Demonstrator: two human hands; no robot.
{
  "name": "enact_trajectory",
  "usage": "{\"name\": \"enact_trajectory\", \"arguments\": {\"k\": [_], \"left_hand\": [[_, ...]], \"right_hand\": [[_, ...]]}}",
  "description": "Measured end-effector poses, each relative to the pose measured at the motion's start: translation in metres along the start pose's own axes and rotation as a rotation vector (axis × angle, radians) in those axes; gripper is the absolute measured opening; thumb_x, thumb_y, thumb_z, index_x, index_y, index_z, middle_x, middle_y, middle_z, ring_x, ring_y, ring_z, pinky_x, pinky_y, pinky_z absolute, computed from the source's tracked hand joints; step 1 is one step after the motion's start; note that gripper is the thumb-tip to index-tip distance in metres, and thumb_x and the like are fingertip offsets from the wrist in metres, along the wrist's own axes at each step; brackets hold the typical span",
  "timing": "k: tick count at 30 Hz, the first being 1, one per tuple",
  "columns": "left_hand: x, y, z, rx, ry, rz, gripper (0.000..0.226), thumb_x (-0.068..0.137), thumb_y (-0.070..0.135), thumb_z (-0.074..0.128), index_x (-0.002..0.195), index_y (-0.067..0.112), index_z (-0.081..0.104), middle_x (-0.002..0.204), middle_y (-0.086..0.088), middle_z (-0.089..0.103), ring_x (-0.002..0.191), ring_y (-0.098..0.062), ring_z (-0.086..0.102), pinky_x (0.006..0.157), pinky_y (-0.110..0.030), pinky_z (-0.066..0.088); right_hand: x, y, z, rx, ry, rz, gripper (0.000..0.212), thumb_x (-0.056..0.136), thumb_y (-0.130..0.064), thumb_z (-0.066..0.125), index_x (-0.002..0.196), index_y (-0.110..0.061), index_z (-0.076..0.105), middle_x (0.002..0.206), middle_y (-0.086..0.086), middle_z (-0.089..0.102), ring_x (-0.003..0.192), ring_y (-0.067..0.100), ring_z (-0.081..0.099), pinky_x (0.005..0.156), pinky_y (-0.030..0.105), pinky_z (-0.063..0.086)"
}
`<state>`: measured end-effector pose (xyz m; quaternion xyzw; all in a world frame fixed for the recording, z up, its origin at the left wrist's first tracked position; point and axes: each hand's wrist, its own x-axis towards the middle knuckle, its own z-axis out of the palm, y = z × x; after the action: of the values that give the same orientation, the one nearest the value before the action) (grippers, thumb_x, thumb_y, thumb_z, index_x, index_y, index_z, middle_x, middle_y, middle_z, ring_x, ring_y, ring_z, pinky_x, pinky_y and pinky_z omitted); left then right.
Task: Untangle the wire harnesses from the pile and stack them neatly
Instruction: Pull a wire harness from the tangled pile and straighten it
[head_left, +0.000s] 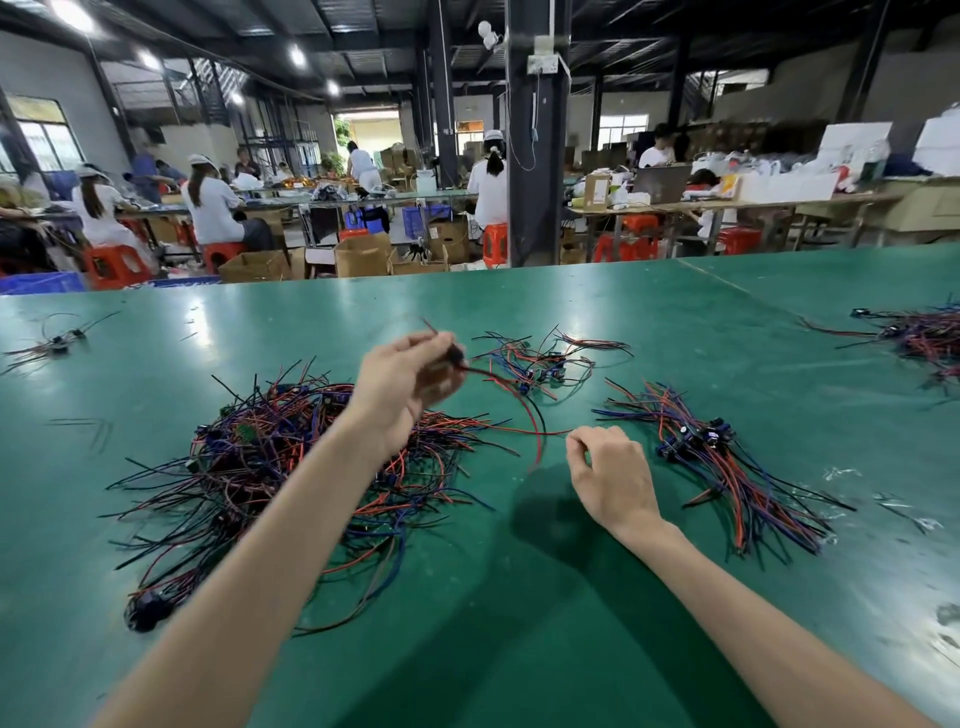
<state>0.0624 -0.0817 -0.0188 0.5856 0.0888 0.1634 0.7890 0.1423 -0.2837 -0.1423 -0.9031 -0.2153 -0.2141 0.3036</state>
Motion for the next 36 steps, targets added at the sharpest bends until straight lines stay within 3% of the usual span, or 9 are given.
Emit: {"name": "enact_trajectory", "arguments": {"k": [5, 10, 14, 22, 27, 33, 35, 36], "left_hand": [[-0.022, -0.059, 0.011, -0.156, -0.037, -0.122, 0.007, 0.091, 0.002, 0.054, 0.09, 0.002, 0.062, 0.076, -0.01, 0.07, 0.057, -0.014, 0.065, 0.053, -0.02, 0.055], [-0.028, -0.08, 0.018, 0.018, -0.05, -0.067, 0.004, 0.087, 0.01, 0.063, 0.085, 0.012, 0.066, 0.078, -0.004, 0.073, 0.062, -0.008, 0.065, 0.056, -0.018, 0.053], [-0.03, -0.088, 0.019, 0.083, -0.027, 0.03, 0.005, 0.087, 0.012, 0.064, 0.086, 0.017, 0.064, 0.082, -0.002, 0.075, 0.077, -0.006, 0.068, 0.058, -0.017, 0.051], [-0.027, -0.1, 0.021, 0.01, 0.026, 0.087, 0.006, 0.098, 0.02, 0.05, 0.093, 0.022, 0.053, 0.089, -0.006, 0.074, 0.079, -0.015, 0.07, 0.058, -0.023, 0.052], [-0.036, -0.127, 0.031, 0.045, 0.001, -0.028, 0.012, 0.103, 0.023, 0.037, 0.111, 0.02, 0.044, 0.091, -0.007, 0.073, 0.071, -0.016, 0.065, 0.058, -0.026, 0.052], [-0.033, -0.136, 0.037, 0.174, -0.001, 0.064, 0.012, 0.102, 0.016, 0.039, 0.11, 0.019, 0.047, 0.087, -0.006, 0.069, 0.062, -0.007, 0.061, 0.054, -0.022, 0.048], [-0.032, -0.136, 0.033, 0.178, 0.019, 0.074, 0.016, 0.102, 0.015, 0.039, 0.115, 0.016, 0.046, 0.098, -0.007, 0.066, 0.072, -0.01, 0.062, 0.059, -0.024, 0.051], [-0.033, -0.137, 0.031, 0.176, 0.032, 0.07, 0.017, 0.101, 0.015, 0.04, 0.118, 0.014, 0.045, 0.102, -0.008, 0.064, 0.075, -0.013, 0.062, 0.062, -0.025, 0.053]], "right_hand": [[0.001, -0.009, -0.014, 0.591, -0.15, 0.182, 0.018, 0.094, -0.015, 0.055, 0.083, -0.013, 0.069, 0.072, 0.004, 0.071, 0.061, 0.011, 0.055, 0.064, 0.025, 0.043], [0.001, -0.025, -0.027, 0.993, -0.501, 0.288, 0.019, 0.093, -0.019, 0.057, 0.082, -0.009, 0.068, 0.07, 0.006, 0.07, 0.051, 0.013, 0.054, 0.051, 0.02, 0.038], [-0.006, -0.033, -0.026, 1.063, -0.586, 0.243, 0.016, 0.089, -0.016, 0.061, 0.076, -0.009, 0.069, 0.064, 0.003, 0.068, 0.044, 0.008, 0.047, 0.045, 0.016, 0.035], [-0.003, -0.03, -0.032, 1.164, -0.628, 0.397, 0.014, 0.088, -0.002, 0.059, 0.077, -0.004, 0.067, 0.058, 0.003, 0.061, 0.041, 0.005, 0.043, 0.041, 0.013, 0.032], [0.006, -0.017, -0.044, 1.143, -0.452, 0.409, 0.011, 0.089, -0.003, 0.058, 0.083, 0.001, 0.066, 0.06, 0.002, 0.061, 0.037, 0.005, 0.04, 0.036, 0.016, 0.029], [0.083, -0.031, -0.038, 0.888, -0.295, 0.445, 0.018, 0.091, 0.001, 0.058, 0.073, -0.001, 0.061, 0.045, -0.004, 0.059, 0.033, 0.003, 0.044, 0.035, 0.015, 0.039], [0.12, -0.038, -0.031, 0.948, -0.238, 0.494, 0.01, 0.092, 0.002, 0.056, 0.086, 0.008, 0.061, 0.06, 0.006, 0.066, 0.041, 0.007, 0.055, 0.045, 0.018, 0.051], [0.133, -0.04, -0.028, 0.992, -0.241, 0.522, 0.018, 0.093, -0.001, 0.056, 0.104, 0.013, 0.057, 0.083, 0.014, 0.068, 0.053, 0.013, 0.062, 0.058, 0.022, 0.056]]}}
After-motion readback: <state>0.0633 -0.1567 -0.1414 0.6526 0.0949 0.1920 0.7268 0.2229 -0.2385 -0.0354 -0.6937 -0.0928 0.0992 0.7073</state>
